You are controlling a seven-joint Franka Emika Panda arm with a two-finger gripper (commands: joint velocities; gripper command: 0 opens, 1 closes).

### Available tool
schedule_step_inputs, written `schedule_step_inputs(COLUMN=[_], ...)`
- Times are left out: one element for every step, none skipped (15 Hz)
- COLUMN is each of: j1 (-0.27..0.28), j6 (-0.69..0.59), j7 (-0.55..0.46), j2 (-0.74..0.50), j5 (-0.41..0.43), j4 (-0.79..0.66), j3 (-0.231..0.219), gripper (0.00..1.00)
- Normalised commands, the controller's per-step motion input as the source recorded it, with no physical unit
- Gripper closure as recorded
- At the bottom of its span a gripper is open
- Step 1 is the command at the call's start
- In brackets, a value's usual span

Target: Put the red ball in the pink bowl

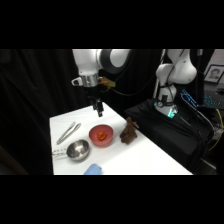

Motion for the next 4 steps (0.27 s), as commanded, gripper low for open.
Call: schedule_step_inputs(j1=[0.028, 0.025, 0.020, 0.020], j6=[-0.23, -0.20, -0.17, -0.15], j7=[0.06, 0.07, 0.06, 0.06], j2=[-0.25, -0.21, -0.17, -0.14], j5=[-0.057, -0.057, -0.052, -0.055], j4=[0.03, 0.04, 0.03, 0.03], j3=[0.001, -0.002, -0.005, -0.006], gripper=[0.00, 0.00, 0.00, 0.00])
